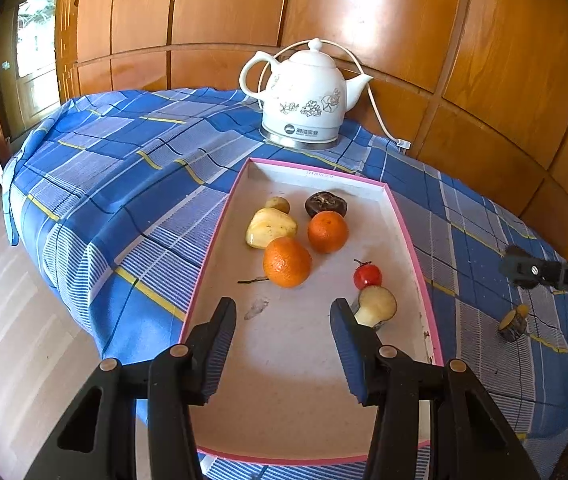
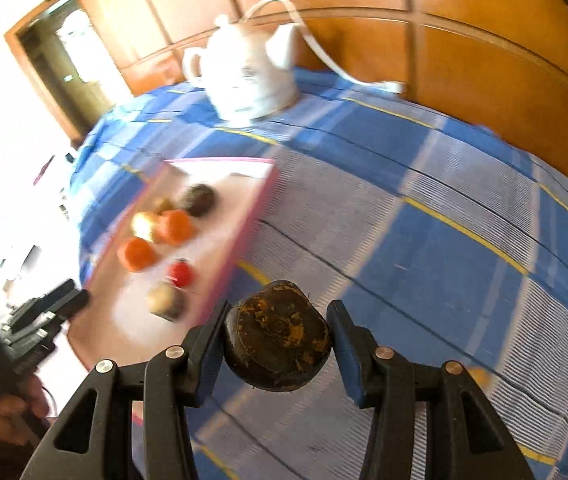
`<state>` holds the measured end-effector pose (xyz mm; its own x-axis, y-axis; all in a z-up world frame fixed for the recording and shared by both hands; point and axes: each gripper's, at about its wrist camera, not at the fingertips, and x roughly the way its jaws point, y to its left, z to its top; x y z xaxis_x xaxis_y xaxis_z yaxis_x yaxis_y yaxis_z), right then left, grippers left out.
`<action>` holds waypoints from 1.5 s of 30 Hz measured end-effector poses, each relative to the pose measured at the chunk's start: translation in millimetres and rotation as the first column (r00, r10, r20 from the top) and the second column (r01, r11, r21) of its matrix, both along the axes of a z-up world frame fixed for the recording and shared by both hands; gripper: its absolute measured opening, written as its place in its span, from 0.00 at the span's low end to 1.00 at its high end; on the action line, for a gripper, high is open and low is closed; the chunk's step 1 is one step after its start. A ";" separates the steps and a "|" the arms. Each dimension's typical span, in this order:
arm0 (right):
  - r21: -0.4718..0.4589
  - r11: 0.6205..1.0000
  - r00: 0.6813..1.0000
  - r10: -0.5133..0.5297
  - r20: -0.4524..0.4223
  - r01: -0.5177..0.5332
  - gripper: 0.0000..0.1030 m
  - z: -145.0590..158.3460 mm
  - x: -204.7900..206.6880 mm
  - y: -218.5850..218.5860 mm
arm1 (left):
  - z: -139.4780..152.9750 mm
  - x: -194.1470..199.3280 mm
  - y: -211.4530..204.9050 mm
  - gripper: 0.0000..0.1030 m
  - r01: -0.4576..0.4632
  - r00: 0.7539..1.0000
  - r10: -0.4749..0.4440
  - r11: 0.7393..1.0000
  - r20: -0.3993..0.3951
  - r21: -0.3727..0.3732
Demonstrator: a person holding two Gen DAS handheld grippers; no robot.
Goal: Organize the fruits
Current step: 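Lower the dark brown item into the tray and open the right gripper, then move the right gripper toward the small yellow ball while the left gripper reaches to the dark log piece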
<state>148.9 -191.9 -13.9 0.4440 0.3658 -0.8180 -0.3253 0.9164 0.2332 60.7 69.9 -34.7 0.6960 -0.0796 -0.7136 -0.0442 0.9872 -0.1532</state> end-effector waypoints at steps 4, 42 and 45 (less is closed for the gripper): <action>0.026 0.999 0.999 0.043 0.008 -0.043 0.48 5.5 7.6 30.9 | -2.0 0.2 0.9 0.48 0.000 1.000 0.000 1.000 -0.002 -0.005; 0.050 0.999 0.999 0.008 -0.037 -0.007 0.58 -28.7 37.0 91.2 | -3.6 0.6 4.7 0.48 -0.005 1.000 0.005 1.000 -0.014 -0.023; 0.060 0.998 1.000 0.006 -0.027 -0.005 0.58 -24.7 29.8 87.0 | -1.6 -1.8 3.3 0.48 -0.001 1.000 0.001 1.000 -0.009 -0.020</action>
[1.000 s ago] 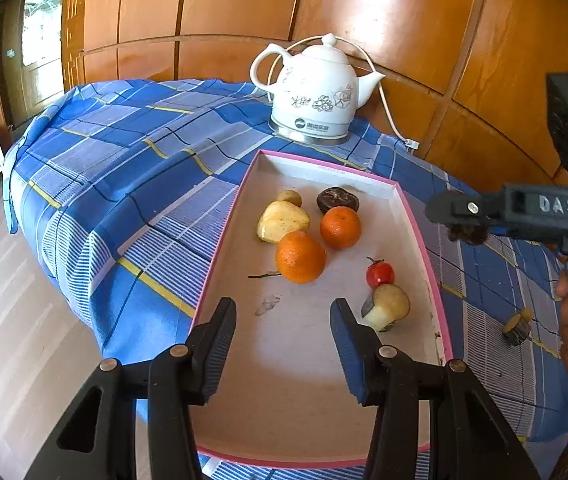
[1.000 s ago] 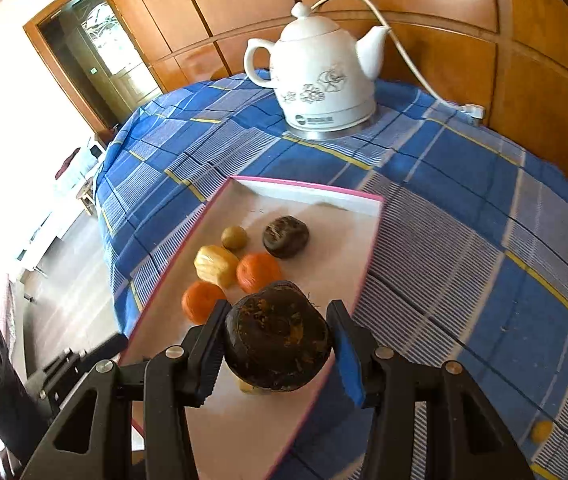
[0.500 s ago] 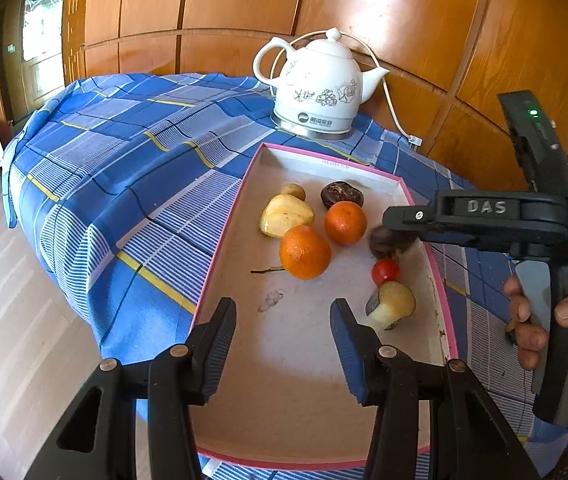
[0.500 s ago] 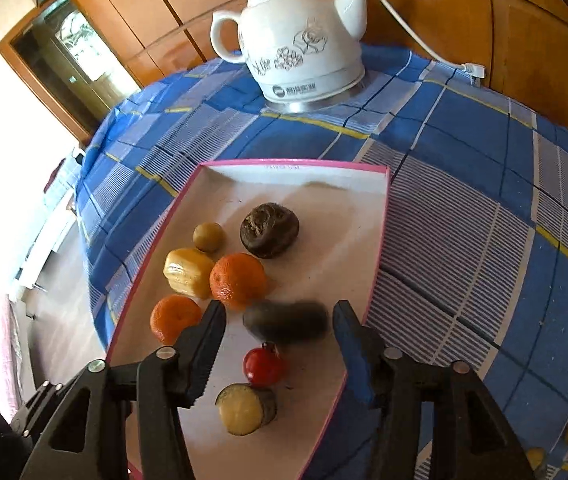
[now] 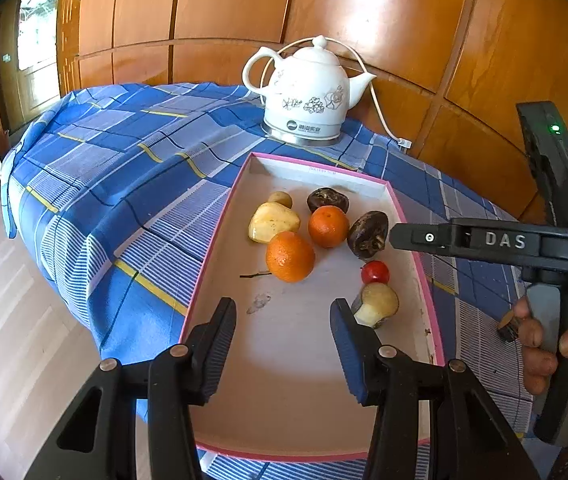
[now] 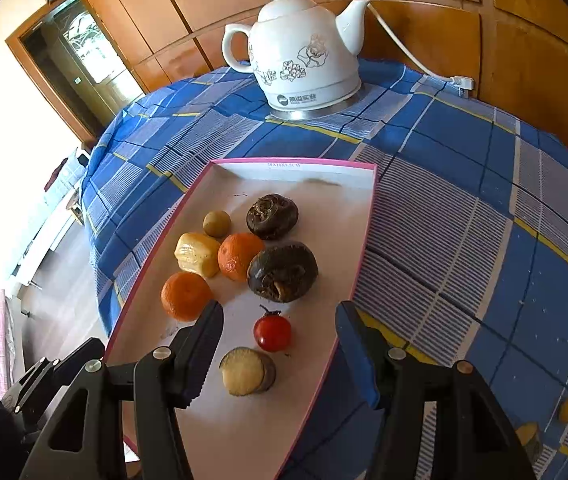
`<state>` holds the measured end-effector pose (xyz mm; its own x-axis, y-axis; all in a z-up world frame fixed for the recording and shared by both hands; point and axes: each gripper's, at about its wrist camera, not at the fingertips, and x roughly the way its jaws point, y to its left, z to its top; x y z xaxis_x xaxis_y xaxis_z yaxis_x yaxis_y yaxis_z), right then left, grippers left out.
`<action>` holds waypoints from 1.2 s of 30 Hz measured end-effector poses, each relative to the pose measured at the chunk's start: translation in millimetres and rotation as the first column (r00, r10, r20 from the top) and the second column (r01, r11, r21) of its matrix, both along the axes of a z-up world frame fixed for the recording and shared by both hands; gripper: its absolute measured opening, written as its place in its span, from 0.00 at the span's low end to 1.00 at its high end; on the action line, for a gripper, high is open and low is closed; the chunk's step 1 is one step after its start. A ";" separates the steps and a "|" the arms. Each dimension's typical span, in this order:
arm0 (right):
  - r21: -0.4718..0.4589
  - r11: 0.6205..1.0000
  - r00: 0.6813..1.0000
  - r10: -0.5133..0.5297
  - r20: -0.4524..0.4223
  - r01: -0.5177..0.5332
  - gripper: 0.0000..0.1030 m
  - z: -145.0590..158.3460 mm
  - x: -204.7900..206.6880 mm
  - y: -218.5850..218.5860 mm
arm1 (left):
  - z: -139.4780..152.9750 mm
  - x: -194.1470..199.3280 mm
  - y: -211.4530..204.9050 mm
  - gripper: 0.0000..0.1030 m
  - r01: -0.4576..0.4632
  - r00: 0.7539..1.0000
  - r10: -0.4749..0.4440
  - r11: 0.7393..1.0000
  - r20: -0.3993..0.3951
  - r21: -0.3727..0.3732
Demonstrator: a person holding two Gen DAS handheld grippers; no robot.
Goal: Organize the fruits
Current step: 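Move the right gripper toward the small yellow ball while the left gripper reaches to the dark log piece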
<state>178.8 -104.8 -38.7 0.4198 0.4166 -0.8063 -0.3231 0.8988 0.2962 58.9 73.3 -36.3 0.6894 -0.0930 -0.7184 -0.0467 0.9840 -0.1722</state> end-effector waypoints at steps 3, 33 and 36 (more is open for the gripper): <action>-0.003 1.000 1.000 -0.002 0.014 0.002 0.58 4.2 -6.8 -4.2 | 1.3 -1.4 -1.7 0.48 0.004 1.000 -0.004 1.000 0.004 0.003; -0.074 0.996 0.994 -0.051 0.093 0.058 0.58 27.6 -53.2 -62.5 | 10.6 -9.5 -28.0 0.48 0.076 0.997 -0.078 0.996 0.025 0.043; -0.102 0.992 0.992 -0.062 0.111 0.074 0.58 31.7 -55.5 -75.4 | 10.7 -9.4 -30.9 0.48 0.087 0.996 -0.088 0.995 0.023 0.049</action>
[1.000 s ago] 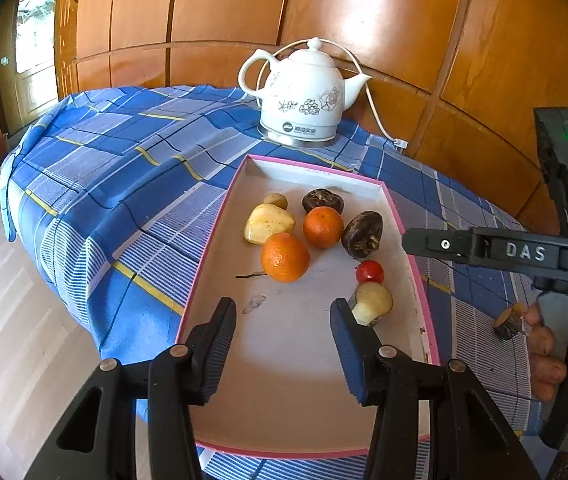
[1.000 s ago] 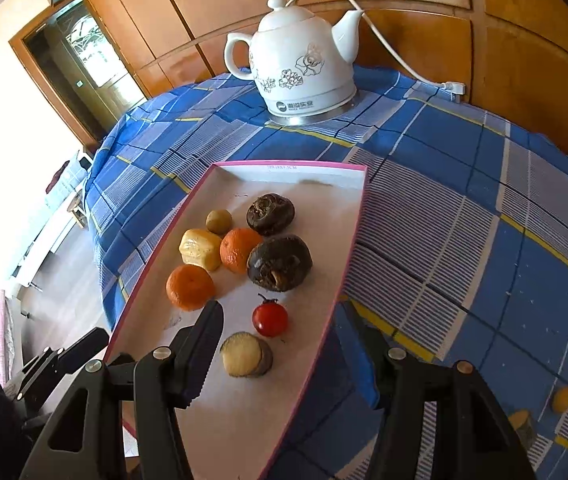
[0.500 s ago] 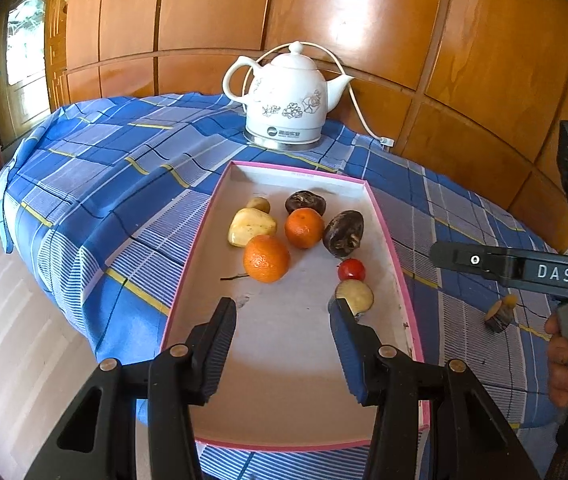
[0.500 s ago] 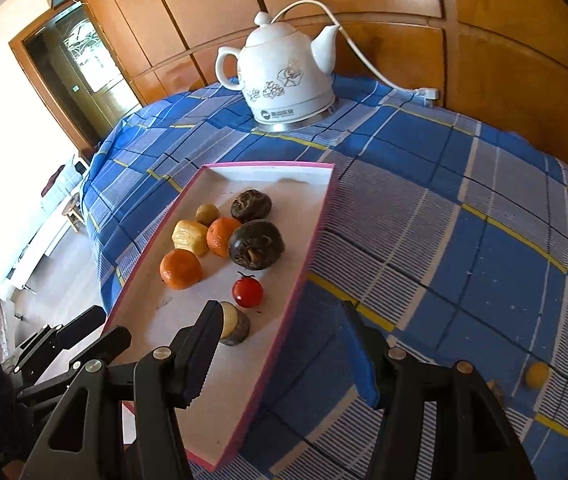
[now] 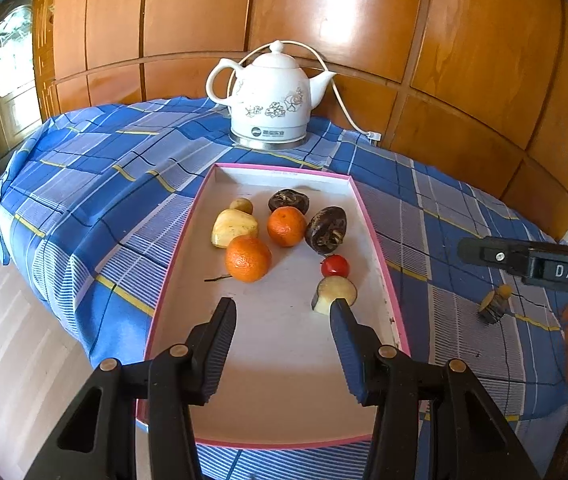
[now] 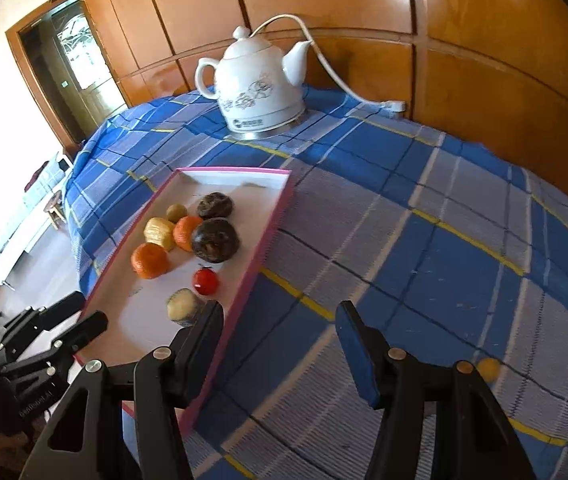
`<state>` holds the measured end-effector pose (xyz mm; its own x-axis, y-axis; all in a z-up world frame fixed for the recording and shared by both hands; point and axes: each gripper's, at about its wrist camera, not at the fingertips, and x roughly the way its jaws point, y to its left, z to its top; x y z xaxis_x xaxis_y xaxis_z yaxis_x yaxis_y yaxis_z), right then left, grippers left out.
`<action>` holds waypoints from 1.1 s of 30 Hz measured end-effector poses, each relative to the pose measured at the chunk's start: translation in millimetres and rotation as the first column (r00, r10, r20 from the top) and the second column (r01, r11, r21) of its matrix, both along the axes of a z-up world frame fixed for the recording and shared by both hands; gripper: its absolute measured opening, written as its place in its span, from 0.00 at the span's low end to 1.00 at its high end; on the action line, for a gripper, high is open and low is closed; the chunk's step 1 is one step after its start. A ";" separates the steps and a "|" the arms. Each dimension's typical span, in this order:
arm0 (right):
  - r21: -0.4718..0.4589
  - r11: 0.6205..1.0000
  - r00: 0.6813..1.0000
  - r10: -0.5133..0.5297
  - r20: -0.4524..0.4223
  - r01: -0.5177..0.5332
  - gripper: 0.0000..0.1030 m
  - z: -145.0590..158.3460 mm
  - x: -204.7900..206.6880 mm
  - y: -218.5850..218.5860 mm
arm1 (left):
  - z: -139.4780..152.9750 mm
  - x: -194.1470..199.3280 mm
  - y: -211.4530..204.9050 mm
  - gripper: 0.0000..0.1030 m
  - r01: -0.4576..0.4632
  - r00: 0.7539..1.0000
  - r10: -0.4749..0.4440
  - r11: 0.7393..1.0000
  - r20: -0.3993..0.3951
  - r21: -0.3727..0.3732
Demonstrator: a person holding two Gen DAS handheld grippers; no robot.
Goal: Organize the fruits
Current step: 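Move the right gripper toward the small yellow ball while the left gripper reaches to the dark log piece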
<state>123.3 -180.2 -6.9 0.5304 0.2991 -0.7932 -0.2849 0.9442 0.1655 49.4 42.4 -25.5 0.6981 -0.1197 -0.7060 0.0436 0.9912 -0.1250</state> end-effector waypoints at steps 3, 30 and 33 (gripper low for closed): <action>-0.014 1.000 1.000 -0.028 0.010 0.028 0.58 4.7 0.2 -18.7 | -0.1 0.4 -3.9 0.48 0.013 1.000 -0.013 1.000 -0.003 0.006; -0.023 0.868 0.869 -0.496 -0.003 0.495 0.58 -7.4 -3.0 -249.4 | 3.5 16.7 -72.5 0.48 0.196 0.981 -0.193 0.977 -0.032 0.086; 0.017 0.843 0.842 -0.536 -0.067 0.538 0.58 -16.3 -2.0 -265.2 | 2.7 21.7 -88.8 0.48 0.237 0.971 -0.234 0.966 -0.042 0.101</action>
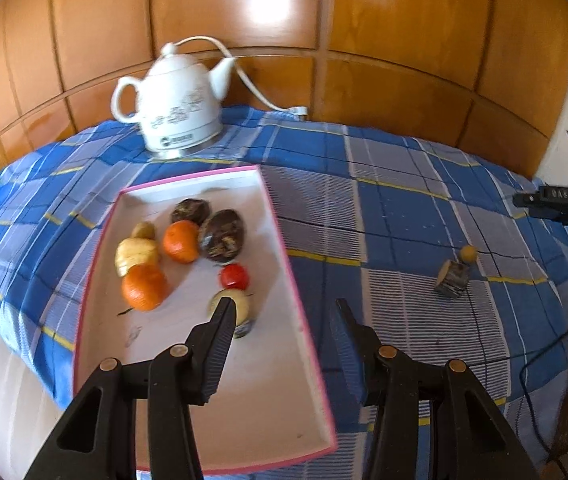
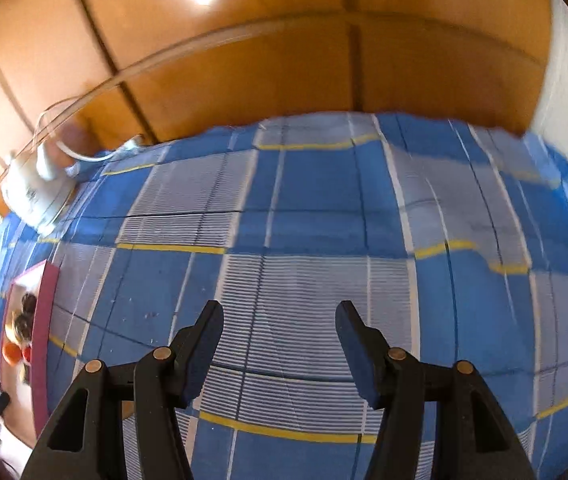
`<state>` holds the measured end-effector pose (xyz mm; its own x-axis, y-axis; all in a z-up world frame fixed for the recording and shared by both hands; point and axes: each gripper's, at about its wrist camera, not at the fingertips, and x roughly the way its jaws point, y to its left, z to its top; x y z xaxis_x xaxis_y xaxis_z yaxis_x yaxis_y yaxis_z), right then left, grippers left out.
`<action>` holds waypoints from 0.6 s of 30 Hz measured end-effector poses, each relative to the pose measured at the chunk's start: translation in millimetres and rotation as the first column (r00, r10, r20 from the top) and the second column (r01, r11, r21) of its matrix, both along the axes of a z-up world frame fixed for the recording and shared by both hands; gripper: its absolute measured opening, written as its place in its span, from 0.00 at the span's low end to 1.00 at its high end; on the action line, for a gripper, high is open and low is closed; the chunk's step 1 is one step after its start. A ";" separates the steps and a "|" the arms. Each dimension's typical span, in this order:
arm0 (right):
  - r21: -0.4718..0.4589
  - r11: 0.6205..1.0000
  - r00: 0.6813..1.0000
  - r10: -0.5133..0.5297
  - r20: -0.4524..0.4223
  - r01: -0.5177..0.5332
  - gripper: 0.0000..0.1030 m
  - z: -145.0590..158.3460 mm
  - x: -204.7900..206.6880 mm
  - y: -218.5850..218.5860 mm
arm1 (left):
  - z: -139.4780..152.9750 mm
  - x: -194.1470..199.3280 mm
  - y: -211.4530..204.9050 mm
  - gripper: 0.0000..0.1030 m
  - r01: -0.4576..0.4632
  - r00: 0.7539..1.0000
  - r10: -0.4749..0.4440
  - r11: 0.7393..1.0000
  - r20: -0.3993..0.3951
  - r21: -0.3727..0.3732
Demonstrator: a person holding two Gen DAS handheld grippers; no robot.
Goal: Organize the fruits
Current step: 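Move the right gripper toward the small yellow ball while the left gripper reaches to the dark log piece, then grasp the dark log piece with the left gripper while the right gripper grasps the yellow ball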
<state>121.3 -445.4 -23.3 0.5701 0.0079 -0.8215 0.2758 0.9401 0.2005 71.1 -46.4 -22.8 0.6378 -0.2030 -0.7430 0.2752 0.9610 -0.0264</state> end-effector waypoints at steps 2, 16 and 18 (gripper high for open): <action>0.019 1.000 1.000 -0.012 0.015 0.012 0.58 1.8 -0.7 -4.8 | -1.2 3.8 -11.9 0.48 0.030 1.000 -0.030 1.000 -0.008 0.005; 0.077 0.997 1.000 -0.005 -0.012 0.006 0.58 -1.3 0.5 -4.7 | -18.4 14.8 -119.4 0.49 0.327 0.940 -0.329 0.945 -0.095 -0.034; 0.076 0.997 1.000 0.002 -0.015 -0.001 0.58 -1.3 1.5 -3.2 | -21.8 17.4 -134.0 0.52 0.361 0.927 -0.361 0.932 -0.102 -0.026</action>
